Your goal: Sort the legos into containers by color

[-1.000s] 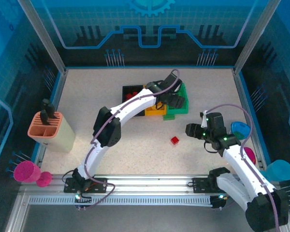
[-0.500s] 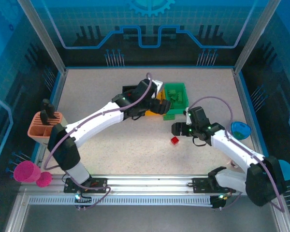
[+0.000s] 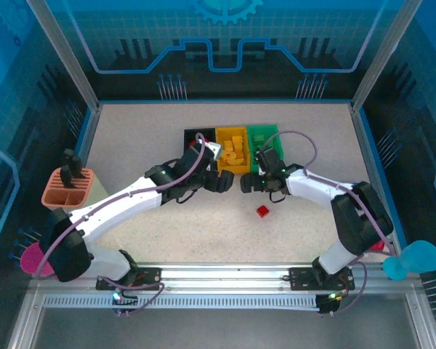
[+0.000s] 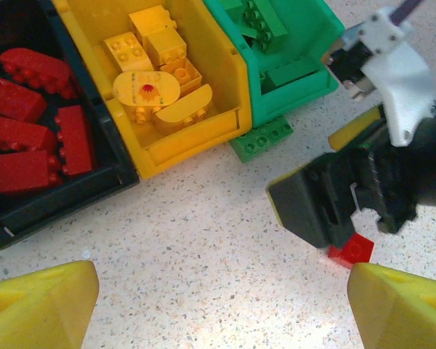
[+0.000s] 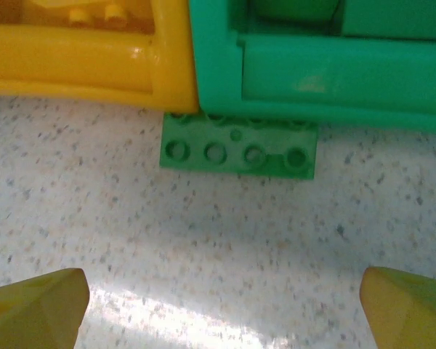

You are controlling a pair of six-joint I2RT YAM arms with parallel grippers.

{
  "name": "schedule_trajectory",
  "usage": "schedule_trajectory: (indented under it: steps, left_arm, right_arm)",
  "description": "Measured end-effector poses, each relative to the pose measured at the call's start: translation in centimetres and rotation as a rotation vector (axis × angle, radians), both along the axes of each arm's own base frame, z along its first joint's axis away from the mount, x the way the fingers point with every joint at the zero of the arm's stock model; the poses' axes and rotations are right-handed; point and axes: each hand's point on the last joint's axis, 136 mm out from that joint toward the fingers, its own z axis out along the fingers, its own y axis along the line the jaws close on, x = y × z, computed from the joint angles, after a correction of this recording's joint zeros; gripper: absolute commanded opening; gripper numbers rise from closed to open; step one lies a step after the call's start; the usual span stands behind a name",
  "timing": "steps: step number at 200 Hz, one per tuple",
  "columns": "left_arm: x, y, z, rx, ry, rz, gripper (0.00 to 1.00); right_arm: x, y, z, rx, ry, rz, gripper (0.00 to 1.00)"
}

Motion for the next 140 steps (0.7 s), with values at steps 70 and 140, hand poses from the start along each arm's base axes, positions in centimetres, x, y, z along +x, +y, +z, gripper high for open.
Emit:
schedule_trajectory:
  steps: [70,140]
  left_arm:
    - [-0.8,1.2,0.1,-0.001,-0.019,0.019,0.90]
    - [-1.1,1.7,-0.6,0.000,-0.005,0.038,0.90]
  right_arm:
    - [3.3,0.5,-1.9,-0.082,0.009,-0.030,0.95]
    - [4.3,0.5,-3.5,-0.130,0.038,-0.049,0.83]
